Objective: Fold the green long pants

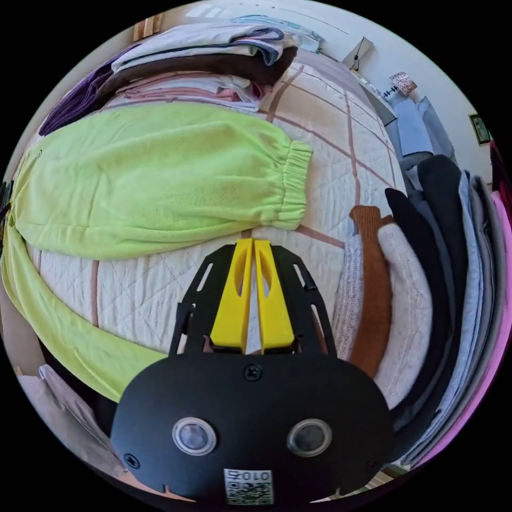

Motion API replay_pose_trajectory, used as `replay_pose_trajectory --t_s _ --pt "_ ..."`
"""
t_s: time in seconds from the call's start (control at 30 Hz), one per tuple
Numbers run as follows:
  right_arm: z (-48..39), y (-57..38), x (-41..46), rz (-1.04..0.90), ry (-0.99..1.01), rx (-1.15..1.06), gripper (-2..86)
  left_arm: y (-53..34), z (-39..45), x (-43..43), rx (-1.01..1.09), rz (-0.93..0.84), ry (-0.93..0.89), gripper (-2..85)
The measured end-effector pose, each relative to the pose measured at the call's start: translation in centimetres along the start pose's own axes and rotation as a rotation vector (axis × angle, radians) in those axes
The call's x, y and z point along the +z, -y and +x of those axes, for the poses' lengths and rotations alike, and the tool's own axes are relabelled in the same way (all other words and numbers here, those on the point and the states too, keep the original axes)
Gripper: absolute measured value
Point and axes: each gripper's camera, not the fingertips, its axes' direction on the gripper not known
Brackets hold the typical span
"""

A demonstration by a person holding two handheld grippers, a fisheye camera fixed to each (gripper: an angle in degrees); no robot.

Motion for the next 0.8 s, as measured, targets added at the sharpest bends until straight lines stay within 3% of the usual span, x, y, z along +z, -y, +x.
replay_pose_trajectory --t_s 0.07,0.17,0.3,0.47,0.67,0.8 --pt "-1.2 -3.7 -4.8 0.188 -0.043 0.028 2.2 -5.2 1.2 -5.8 -0.040 0.299 0.046 0.5" --pt "-3.4 -11.9 -11.8 0.456 -0.114 0.094 2.3 -13.3 5.9 -12.7 0.040 0.532 0.184 0.6" --pt "-7.2 -24.3 -15.0 0.618 0.073 0.141 2.2 -24.3 12.5 -16.8 0.129 0.610 0.369 1.6" --pt "-14.2 -35.5 -14.7 0.653 0.088 0.233 2.8 -36.3 21.4 -17.6 0.250 0.528 0.592 3.8" --pt "-18.7 -41.6 -19.8 0.795 0.142 0.211 6.7 -45.4 27.8 -24.4 0.255 0.903 0.513 5.5" --pt "-20.4 -43.2 -22.8 0.868 0.169 0.080 7.4 -46.5 28.3 -25.0 0.269 0.889 0.468 6.2"
